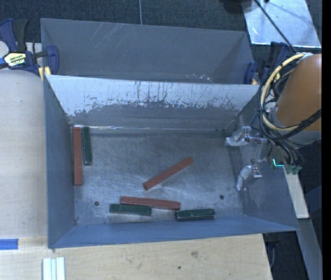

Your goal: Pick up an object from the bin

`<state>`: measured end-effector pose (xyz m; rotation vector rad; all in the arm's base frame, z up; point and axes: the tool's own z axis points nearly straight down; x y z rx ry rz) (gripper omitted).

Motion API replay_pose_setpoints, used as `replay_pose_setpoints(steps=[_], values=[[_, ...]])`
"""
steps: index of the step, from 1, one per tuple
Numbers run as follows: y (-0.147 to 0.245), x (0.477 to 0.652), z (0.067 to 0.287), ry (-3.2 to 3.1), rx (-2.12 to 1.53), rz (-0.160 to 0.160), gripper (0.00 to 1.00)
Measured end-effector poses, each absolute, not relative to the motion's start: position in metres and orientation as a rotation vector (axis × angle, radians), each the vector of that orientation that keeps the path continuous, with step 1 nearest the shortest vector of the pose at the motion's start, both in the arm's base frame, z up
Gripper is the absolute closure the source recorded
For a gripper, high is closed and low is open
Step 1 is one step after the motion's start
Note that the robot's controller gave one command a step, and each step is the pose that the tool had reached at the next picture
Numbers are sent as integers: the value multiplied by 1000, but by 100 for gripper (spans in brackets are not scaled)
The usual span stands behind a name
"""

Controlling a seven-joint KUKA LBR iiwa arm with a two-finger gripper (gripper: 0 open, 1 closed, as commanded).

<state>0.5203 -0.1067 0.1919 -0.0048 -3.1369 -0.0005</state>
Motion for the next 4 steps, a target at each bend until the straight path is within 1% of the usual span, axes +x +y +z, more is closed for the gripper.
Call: replay_pose_setpoints(steps=[1,2,3,4], values=[[-106,522,196,-3145,-1,2,0],[-83,543,161,-3155,-36,6,0],[-54,523,132,-3139,21,-2,0],[-10,586,80,-3133,461,4,100]])
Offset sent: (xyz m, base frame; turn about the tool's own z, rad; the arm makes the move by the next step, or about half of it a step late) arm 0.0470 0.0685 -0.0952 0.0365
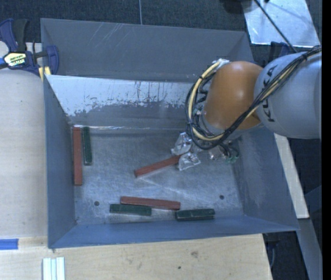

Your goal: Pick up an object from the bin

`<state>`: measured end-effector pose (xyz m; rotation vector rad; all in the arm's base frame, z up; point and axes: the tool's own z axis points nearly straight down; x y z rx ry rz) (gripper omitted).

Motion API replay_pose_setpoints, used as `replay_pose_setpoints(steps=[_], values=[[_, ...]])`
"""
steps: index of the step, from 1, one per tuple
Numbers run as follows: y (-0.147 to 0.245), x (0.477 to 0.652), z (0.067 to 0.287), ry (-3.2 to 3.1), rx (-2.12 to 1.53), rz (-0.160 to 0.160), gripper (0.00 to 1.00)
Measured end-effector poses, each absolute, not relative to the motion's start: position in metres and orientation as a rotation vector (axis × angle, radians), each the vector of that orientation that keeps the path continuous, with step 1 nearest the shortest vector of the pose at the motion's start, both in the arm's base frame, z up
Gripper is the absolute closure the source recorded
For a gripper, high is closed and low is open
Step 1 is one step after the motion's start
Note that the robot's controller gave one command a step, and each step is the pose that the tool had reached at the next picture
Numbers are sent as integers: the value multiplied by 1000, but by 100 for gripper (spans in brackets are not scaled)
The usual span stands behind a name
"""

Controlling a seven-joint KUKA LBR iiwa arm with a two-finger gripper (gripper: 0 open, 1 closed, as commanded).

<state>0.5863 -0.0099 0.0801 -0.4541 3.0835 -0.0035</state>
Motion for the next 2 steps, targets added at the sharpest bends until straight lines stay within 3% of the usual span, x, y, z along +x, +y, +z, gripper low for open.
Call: replay_pose_setpoints(steps=[1,2], values=[[-10,586,80,3083,-455,-4,100],[-6,604,228,3102,-463,-2,100]])
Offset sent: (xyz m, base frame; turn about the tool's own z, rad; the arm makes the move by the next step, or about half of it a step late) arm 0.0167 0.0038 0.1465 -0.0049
